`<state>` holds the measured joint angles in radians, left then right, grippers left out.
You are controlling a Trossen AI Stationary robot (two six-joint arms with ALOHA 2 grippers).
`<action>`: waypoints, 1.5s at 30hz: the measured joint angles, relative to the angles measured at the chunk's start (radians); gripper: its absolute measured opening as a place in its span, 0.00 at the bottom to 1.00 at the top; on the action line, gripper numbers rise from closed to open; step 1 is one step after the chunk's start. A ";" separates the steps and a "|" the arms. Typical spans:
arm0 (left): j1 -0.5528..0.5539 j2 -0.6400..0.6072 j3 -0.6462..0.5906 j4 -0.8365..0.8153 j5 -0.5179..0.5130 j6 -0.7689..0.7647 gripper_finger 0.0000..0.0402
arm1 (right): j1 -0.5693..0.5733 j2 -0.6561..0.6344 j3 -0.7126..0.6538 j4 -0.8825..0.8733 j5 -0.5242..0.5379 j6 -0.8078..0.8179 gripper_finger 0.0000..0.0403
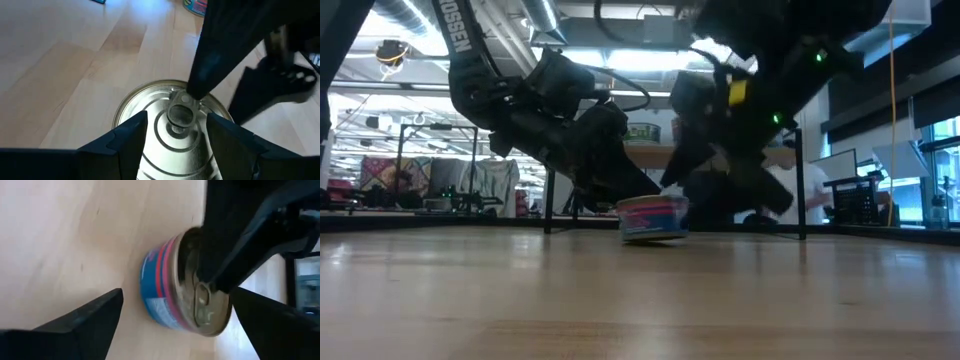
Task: Stack canned seafood by type on shelf
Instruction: Stack the blue pink tuna can on top of the other blue pink tuna can on the shelf
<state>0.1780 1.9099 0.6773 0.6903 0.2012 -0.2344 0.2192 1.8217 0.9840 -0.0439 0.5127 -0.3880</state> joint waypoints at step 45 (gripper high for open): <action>-0.038 -0.166 -0.012 -0.185 -0.058 -0.026 0.52 | 0.127 0.046 -0.004 0.021 0.178 -0.116 0.50</action>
<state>0.1397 1.7441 0.6655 0.5050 0.1433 -0.2601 0.3458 1.8673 0.9802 -0.0226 0.6908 -0.5037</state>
